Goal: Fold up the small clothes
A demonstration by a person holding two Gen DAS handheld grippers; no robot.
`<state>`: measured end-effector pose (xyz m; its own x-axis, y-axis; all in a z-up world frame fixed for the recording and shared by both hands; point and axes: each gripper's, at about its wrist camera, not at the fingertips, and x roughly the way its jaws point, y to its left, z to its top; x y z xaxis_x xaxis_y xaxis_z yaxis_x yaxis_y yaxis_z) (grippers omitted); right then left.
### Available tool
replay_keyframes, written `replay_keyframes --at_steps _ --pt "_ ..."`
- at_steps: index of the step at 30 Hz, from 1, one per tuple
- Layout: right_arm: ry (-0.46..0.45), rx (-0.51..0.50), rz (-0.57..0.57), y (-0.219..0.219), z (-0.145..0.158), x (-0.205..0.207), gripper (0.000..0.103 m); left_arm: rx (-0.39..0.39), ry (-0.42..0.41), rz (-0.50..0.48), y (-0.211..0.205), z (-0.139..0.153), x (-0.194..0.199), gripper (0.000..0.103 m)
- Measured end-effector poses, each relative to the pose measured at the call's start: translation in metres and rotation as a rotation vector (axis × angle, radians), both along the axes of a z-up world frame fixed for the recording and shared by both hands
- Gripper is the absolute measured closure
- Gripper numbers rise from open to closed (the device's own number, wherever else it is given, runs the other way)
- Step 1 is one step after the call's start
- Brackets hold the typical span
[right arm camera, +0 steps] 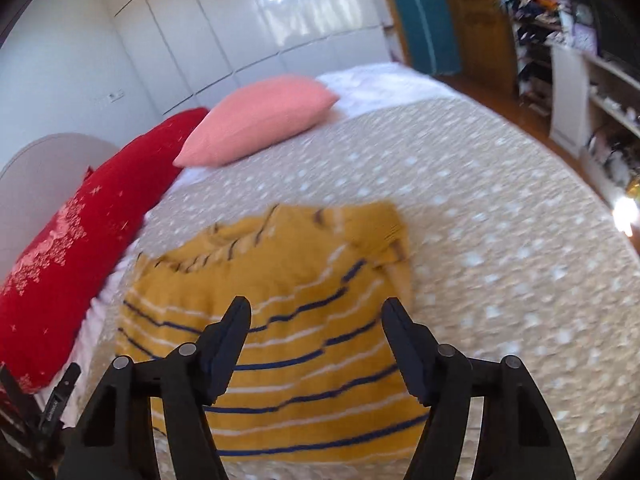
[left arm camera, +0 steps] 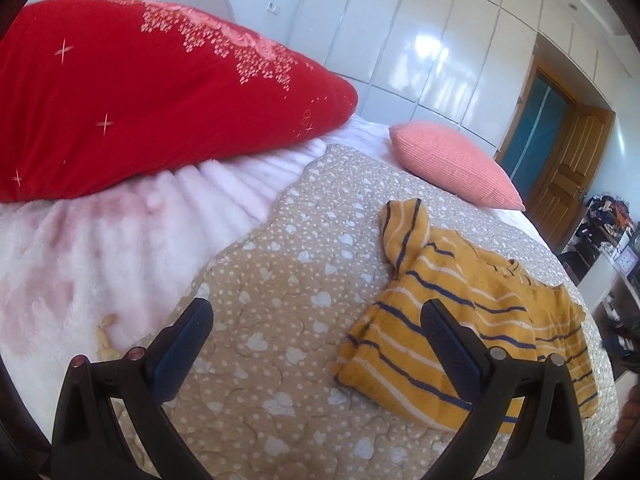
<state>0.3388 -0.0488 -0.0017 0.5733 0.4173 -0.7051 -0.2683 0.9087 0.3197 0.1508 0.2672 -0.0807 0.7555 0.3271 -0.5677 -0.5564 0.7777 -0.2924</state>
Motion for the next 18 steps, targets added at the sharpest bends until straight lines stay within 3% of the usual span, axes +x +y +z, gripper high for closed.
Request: replay_keyframes --at_steps 1,4,5,8,10,14,18 --pt "0.027 -0.023 0.01 0.009 -0.012 0.007 0.03 -0.018 -0.002 0.009 0.004 -0.001 -0.002 0.0" --pt "0.218 -0.122 0.094 0.043 -0.061 0.041 0.026 -0.054 -0.002 0.056 0.019 -0.004 -0.009 0.0" --pt "0.21 -0.191 0.096 0.055 -0.069 0.048 0.026 -0.072 -0.002 0.069 0.025 -0.004 -0.012 0.0" --pt "0.105 -0.337 0.154 0.088 -0.055 0.046 0.024 -0.147 -0.009 0.069 0.043 -0.008 -0.019 0.0" --pt "0.061 -0.34 0.213 0.098 -0.042 0.037 0.025 -0.213 -0.006 0.043 0.053 -0.014 -0.018 0.0" --pt "0.01 -0.315 0.21 0.088 -0.025 0.02 0.024 -0.327 -0.014 0.009 0.06 -0.026 -0.013 0.0" --pt "0.055 -0.154 0.248 0.089 -0.013 0.014 0.024 -0.319 -0.021 0.036 0.055 -0.025 -0.012 0.0"
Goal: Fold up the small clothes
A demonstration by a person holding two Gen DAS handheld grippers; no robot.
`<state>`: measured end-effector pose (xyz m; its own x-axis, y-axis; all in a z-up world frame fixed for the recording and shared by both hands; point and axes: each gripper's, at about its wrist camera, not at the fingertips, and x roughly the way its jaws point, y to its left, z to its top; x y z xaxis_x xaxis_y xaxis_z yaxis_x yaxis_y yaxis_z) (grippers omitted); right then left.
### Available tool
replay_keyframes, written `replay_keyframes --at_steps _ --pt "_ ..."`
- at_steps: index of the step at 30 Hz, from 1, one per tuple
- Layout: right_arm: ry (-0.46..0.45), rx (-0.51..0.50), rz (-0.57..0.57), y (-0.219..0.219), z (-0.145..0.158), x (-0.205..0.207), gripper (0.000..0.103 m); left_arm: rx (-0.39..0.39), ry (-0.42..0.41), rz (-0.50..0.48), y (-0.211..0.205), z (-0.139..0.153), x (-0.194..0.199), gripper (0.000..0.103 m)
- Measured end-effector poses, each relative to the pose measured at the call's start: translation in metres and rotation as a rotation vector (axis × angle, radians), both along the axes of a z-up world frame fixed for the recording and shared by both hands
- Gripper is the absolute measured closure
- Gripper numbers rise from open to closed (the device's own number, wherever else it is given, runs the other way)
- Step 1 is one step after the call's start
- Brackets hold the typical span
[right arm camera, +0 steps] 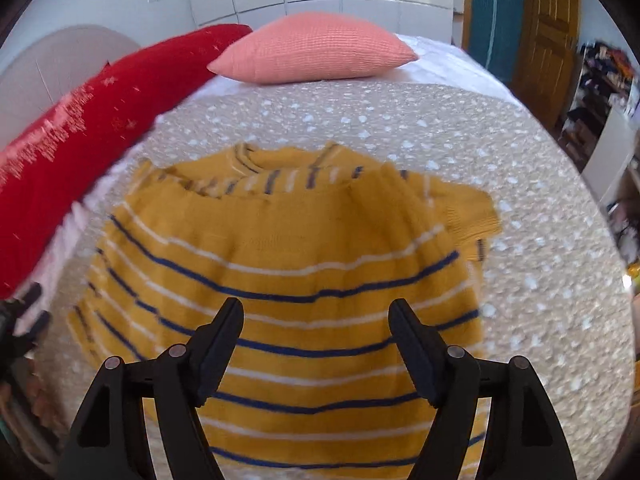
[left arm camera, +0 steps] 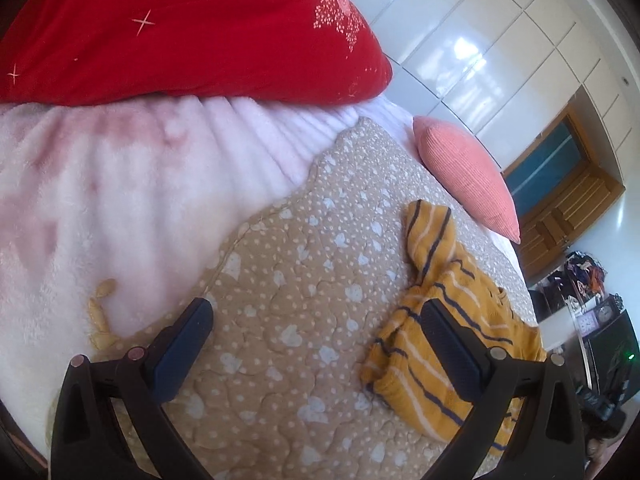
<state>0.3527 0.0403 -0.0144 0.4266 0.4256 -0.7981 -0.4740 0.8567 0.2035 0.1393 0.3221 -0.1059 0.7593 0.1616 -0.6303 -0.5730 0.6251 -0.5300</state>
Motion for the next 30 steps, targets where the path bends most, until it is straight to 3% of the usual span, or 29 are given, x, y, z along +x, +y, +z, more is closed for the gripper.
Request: replay_keyframes --at_steps 1,4,10,14,17,20,23,25,27,30 --pt "0.01 0.033 0.015 -0.006 0.002 -0.007 0.023 0.002 -0.005 0.01 -0.001 0.001 -0.001 0.0" --pt "0.073 0.126 0.098 0.036 0.002 -0.017 0.022 0.026 0.001 0.041 -0.002 0.002 -0.006 0.0" --pt "0.101 0.089 0.207 0.129 -0.018 -0.045 0.022 0.017 -0.001 0.093 0.015 0.002 -0.022 0.0" --pt "0.057 -0.06 0.18 0.181 -0.039 -0.048 0.02 -0.004 -0.011 0.114 0.026 0.001 -0.029 0.0" --pt "0.044 -0.18 0.126 0.202 -0.059 -0.049 0.011 -0.02 -0.004 0.11 0.031 -0.002 -0.029 0.0" --pt "-0.062 -0.312 0.132 0.217 -0.07 -0.062 0.012 -0.026 0.009 0.106 0.032 -0.005 -0.028 0.0" --pt "-0.103 -0.301 0.128 0.204 -0.064 -0.064 0.04 -0.02 0.01 0.098 0.03 -0.004 -0.027 0.0" --pt "-0.077 -0.245 0.125 0.187 -0.055 -0.056 0.071 -0.008 0.012 0.094 0.026 -0.003 -0.025 0.0" --pt "-0.039 -0.149 0.126 0.163 -0.04 -0.046 0.077 0.006 0.011 0.087 0.021 -0.001 -0.023 0.0" --pt "-0.038 -0.021 0.078 0.107 -0.011 -0.03 0.079 0.047 0.016 0.078 0.01 0.002 -0.018 0.0"
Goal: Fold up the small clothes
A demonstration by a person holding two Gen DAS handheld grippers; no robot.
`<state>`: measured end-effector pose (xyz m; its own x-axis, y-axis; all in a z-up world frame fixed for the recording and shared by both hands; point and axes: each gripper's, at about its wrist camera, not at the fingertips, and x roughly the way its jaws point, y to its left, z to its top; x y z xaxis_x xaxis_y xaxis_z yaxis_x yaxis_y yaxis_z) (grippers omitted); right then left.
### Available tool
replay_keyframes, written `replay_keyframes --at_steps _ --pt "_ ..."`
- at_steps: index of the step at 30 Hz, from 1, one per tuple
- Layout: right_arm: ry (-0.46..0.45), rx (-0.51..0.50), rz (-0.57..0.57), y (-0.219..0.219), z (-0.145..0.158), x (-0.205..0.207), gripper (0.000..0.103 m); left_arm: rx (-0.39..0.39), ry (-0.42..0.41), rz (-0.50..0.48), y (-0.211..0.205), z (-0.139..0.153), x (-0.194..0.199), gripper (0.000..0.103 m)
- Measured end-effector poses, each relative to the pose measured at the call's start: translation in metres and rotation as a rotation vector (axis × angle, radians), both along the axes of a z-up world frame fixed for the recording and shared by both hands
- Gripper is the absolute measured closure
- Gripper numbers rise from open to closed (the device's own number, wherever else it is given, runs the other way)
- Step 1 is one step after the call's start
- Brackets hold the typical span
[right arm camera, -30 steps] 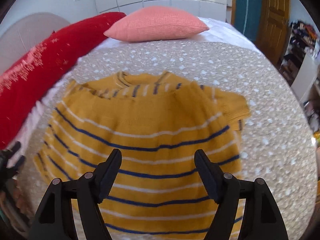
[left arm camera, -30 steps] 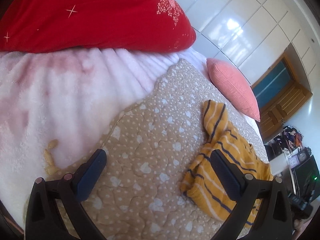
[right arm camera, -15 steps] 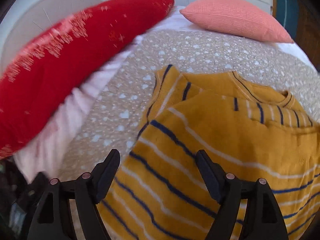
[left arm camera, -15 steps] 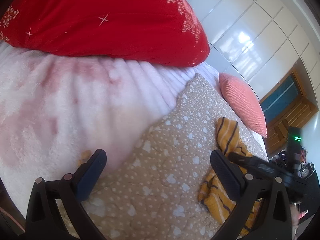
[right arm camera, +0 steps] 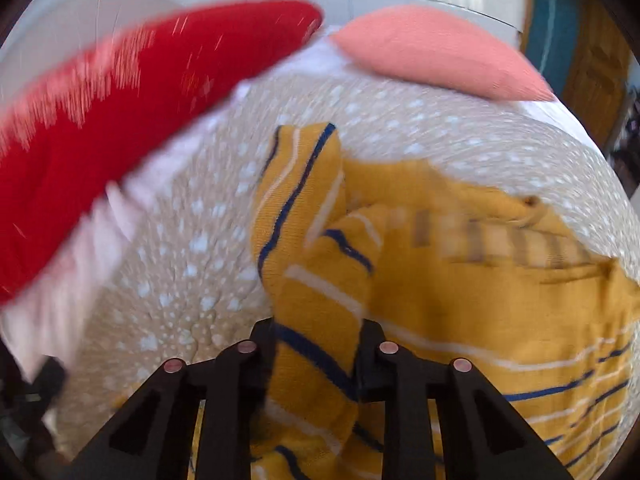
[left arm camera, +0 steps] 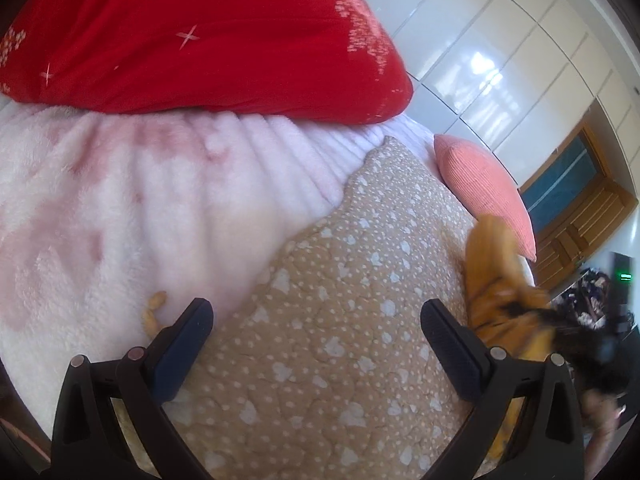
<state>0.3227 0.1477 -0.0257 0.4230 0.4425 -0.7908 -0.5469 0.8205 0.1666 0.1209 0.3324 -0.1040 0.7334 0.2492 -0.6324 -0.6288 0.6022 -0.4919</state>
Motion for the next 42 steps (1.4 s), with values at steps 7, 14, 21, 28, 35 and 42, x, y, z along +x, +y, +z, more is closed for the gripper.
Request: replay_keyframes --at_steps 7,14,21,28,35,42 --pt "0.013 0.156 -0.224 -0.185 0.014 0.054 0.08 0.036 0.036 -0.068 -0.037 0.003 0.013 0.0" --pt "0.184 0.406 -0.369 -0.319 -0.054 0.079 0.052 0.087 0.125 -0.23 -0.103 0.01 0.026 0.0" --pt "-0.045 0.399 -0.34 -0.34 0.002 0.039 0.03 0.16 0.163 -0.319 -0.151 0.034 0.03 0.0" --pt "-0.233 0.43 -0.351 -0.329 0.023 -0.015 0.043 0.228 0.145 -0.4 -0.197 0.059 0.046 0.0" --pt "0.169 0.44 -0.28 -0.331 -0.065 0.012 0.075 0.195 0.131 -0.484 -0.221 0.063 0.084 0.0" --pt "0.255 0.523 -0.313 -0.378 -0.092 0.004 0.075 0.219 0.177 -0.561 -0.234 0.049 0.118 0.0"
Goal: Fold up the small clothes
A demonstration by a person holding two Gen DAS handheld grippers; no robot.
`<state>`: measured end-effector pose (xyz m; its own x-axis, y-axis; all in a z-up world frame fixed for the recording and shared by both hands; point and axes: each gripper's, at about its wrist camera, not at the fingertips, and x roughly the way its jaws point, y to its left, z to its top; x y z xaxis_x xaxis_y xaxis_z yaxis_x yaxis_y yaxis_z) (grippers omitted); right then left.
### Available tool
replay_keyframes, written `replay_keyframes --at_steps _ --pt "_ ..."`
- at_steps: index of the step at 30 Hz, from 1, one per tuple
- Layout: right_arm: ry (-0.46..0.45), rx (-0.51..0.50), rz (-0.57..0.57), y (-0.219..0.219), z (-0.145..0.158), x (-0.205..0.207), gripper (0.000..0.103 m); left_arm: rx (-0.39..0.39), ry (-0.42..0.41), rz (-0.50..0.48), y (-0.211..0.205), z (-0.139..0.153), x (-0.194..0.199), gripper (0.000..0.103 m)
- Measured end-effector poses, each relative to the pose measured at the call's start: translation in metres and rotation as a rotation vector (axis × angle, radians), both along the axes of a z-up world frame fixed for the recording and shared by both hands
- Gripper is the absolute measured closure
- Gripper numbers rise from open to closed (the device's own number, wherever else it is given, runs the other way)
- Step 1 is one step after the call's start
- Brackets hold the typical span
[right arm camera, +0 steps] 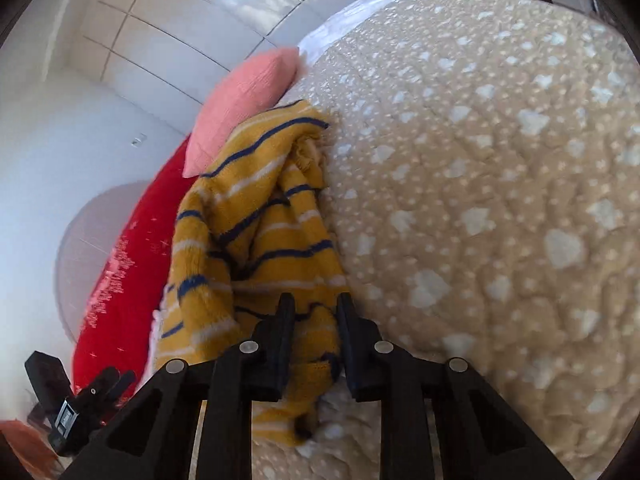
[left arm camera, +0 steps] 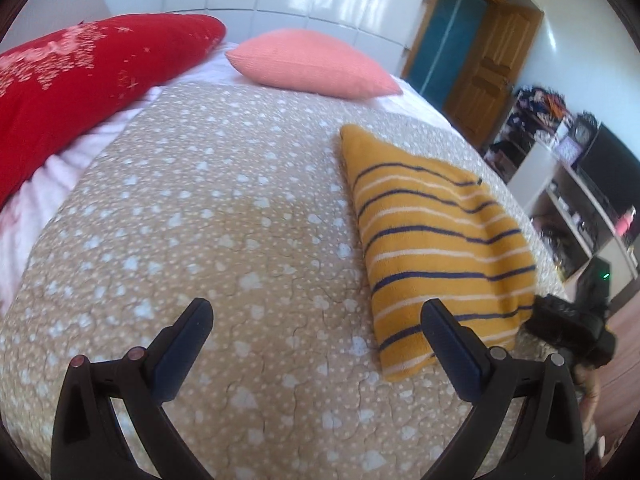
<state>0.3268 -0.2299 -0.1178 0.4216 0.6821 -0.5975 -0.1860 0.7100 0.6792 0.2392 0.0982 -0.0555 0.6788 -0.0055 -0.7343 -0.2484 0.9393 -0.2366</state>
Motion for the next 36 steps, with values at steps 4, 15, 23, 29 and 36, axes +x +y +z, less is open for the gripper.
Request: replay_keyframes --at_steps 4,15,23,29,36 --pt "-0.077 -0.084 -0.038 -0.006 0.018 -0.002 0.042 -0.054 0.032 -0.055 -0.003 -0.011 0.024 0.0" --pt "-0.032 0.025 -0.006 0.038 0.007 0.085 0.018 -0.243 0.148 -0.205 -0.018 -0.05 0.141 0.0" --pt "-0.053 0.131 0.155 0.079 0.034 0.099 0.066 -0.333 0.094 -0.24 -0.004 -0.022 0.142 0.052" --pt "-0.164 0.143 0.202 0.102 0.064 0.095 0.067 -0.228 0.051 -0.102 0.041 -0.002 0.14 0.038" --pt "-0.101 -0.207 0.07 0.074 0.012 0.074 0.065 -0.254 0.12 0.018 0.076 -0.053 0.107 0.02"
